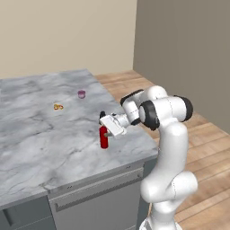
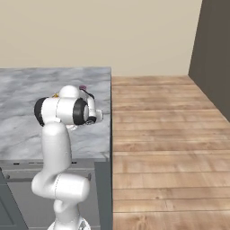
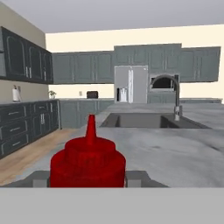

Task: Move the shaker and ketchup from the cabinet to the dining counter.

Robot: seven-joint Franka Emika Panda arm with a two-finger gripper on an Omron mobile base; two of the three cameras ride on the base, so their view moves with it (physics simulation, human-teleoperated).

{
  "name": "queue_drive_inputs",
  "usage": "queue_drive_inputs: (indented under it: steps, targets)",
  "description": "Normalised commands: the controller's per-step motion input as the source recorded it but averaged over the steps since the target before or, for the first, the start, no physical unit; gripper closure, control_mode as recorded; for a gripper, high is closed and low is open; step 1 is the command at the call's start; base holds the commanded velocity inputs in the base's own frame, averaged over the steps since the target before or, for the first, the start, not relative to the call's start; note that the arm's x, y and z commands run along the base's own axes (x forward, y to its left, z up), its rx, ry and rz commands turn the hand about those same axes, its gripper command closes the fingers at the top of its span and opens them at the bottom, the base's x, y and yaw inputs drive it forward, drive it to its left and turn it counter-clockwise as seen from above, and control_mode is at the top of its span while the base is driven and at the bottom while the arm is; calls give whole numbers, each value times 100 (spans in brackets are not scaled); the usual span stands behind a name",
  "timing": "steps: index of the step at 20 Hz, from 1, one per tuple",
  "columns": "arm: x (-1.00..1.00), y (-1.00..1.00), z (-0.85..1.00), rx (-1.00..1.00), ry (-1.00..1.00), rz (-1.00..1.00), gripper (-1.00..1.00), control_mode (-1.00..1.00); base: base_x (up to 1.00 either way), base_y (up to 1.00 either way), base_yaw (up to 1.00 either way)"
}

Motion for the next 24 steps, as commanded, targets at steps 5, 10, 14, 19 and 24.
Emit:
queue_drive_inputs:
  steps: [5, 10, 14, 19, 24]
  targets:
    - [19, 22, -35, 0, -5, 3, -100, -100, 0, 0, 0]
    - [-1, 4, -7, 0, -8, 0, -100, -100, 0, 0, 0]
    - [-30, 0, 0, 0, -14, 0, -100, -100, 0, 0, 0]
    - [-50, -2, 0, 0, -15, 0, -100, -100, 0, 0, 0]
    - [-24, -3, 4, 0, -15, 0, -100, -100, 0, 0, 0]
